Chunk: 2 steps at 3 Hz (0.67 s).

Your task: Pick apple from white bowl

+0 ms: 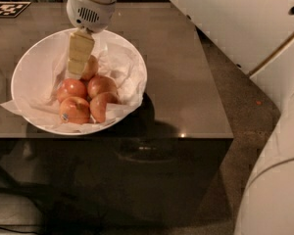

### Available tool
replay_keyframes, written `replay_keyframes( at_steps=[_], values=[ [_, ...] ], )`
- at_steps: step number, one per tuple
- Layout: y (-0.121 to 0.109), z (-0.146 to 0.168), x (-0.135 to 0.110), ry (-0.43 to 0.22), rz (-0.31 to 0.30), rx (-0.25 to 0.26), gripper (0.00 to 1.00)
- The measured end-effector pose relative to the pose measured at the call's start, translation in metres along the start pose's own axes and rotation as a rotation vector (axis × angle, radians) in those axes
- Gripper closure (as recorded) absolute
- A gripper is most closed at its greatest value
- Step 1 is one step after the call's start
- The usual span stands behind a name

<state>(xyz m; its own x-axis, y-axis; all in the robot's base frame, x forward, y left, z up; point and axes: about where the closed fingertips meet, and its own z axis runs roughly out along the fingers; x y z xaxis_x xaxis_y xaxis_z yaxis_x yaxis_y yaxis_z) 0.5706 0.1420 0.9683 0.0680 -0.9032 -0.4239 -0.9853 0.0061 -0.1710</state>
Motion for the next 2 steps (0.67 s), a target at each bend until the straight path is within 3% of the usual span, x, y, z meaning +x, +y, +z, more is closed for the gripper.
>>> replay_keyframes(
  at_steps=[2],
  values=[
    [-0.0011, 0.0014, 0.0008, 0.002, 0.000, -0.001, 0.00]
  ],
)
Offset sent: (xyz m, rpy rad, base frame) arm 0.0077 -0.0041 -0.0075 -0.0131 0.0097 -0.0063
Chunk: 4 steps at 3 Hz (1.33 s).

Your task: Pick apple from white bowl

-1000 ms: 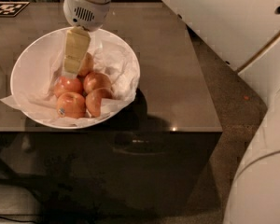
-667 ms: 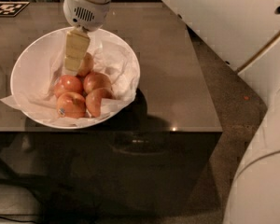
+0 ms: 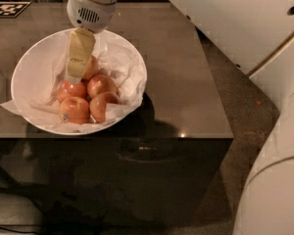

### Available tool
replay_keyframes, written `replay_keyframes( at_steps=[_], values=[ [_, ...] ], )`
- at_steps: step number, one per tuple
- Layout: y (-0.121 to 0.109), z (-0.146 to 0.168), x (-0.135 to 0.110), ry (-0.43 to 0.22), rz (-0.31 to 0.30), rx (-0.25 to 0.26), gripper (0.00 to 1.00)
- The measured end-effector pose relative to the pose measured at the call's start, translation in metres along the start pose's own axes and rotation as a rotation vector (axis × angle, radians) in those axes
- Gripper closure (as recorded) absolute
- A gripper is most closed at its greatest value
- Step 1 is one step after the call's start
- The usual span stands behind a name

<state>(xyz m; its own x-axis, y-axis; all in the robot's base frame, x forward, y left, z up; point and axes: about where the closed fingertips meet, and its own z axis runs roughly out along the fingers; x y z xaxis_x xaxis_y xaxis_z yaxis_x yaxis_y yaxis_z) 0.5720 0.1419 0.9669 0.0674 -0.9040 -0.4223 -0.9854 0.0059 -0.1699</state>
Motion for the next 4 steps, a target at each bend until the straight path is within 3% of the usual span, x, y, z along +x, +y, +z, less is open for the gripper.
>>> replay_keyframes(
  at_steps=[2, 4],
  values=[
    [-0.005, 0.013, 0.003, 0.021, 0.007, -0.024, 0.00],
    [-0.002, 0.031, 0.004, 0.029, 0.020, -0.050, 0.09]
  ],
)
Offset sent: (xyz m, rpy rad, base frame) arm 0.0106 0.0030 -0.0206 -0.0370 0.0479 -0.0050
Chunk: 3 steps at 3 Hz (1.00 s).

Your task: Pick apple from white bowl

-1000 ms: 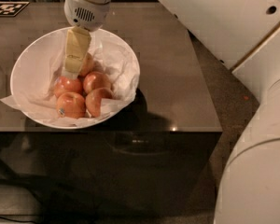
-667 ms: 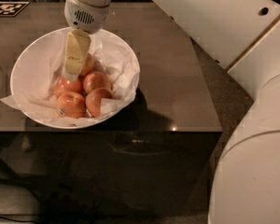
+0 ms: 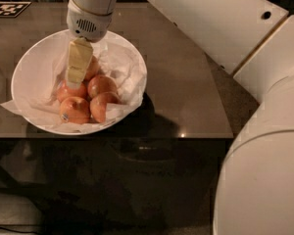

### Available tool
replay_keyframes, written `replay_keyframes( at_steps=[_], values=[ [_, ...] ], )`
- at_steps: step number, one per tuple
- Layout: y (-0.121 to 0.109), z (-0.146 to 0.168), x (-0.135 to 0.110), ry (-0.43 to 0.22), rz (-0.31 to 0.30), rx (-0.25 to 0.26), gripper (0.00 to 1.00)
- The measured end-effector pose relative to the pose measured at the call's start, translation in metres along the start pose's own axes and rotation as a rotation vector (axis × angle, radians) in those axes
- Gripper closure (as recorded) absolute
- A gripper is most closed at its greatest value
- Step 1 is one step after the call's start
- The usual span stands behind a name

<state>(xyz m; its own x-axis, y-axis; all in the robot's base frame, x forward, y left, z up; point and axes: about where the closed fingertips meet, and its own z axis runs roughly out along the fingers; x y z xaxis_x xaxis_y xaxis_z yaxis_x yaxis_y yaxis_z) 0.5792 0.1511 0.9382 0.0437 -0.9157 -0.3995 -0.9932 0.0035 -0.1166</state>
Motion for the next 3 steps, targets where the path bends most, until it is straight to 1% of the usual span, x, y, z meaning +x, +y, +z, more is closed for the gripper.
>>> replay_keyframes(
  at_steps=[1, 3],
  values=[
    [0.002, 0.008, 0.001, 0.003, 0.008, -0.011, 0.03],
    [0.000, 0.020, 0.003, 0.005, 0.012, -0.028, 0.01]
  ],
)
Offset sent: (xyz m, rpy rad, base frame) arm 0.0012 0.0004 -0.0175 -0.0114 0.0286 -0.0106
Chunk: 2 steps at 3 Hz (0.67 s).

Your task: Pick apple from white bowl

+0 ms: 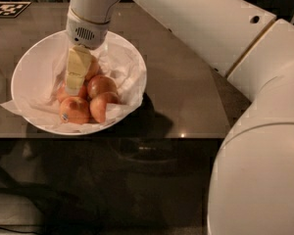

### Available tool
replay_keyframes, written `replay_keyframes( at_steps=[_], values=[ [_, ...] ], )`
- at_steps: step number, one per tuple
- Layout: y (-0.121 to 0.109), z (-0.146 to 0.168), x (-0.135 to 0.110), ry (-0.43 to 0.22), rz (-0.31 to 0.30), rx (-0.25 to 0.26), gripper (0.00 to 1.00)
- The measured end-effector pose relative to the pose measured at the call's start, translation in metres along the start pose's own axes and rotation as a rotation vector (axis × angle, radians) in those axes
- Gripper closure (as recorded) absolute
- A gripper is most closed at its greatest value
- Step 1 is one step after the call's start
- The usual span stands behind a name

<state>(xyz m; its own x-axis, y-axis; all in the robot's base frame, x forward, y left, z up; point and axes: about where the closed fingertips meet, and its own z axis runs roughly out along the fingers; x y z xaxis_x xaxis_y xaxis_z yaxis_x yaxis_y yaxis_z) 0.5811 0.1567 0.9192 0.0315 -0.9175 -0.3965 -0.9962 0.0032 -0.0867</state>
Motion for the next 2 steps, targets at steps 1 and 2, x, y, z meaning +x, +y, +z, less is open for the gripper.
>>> replay_keyframes(
  at_steps=[1, 2],
  values=[
    [0.0006, 0.0081, 0.0009, 0.001, 0.001, -0.014, 0.00],
    [0.0013, 0.0161, 0.0029, 0.001, 0.006, -0.026, 0.00]
  ],
)
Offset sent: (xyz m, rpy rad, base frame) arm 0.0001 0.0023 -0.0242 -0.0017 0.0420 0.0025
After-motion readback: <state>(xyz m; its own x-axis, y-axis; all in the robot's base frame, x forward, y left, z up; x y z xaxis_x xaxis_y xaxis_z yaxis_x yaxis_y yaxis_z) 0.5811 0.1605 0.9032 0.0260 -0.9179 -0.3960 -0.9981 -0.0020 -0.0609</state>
